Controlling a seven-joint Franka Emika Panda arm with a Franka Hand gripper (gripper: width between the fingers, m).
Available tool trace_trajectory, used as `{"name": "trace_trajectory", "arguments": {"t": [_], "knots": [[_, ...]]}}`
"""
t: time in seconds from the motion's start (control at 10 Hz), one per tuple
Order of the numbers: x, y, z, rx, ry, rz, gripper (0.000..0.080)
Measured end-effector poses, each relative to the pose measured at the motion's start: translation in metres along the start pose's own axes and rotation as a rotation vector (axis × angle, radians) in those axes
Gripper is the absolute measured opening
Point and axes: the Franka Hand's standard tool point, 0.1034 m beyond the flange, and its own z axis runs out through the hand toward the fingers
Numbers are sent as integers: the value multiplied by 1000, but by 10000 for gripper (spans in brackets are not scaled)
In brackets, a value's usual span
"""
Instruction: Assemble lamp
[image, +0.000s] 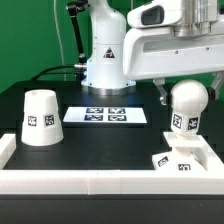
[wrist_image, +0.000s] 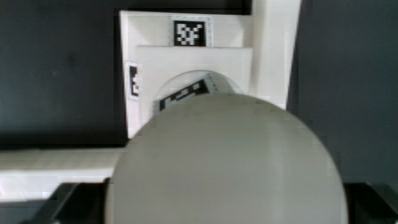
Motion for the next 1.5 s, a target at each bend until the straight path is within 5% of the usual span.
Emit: {"name": "trace_trajectory", "arguments": {"t": [0.7,1.1,1.5], "knots": [[1,3,0,1,7,436,579],[-5,-2,3,50,-28,957,579],[-5,-3,3,58,-66,1221,579]]}}
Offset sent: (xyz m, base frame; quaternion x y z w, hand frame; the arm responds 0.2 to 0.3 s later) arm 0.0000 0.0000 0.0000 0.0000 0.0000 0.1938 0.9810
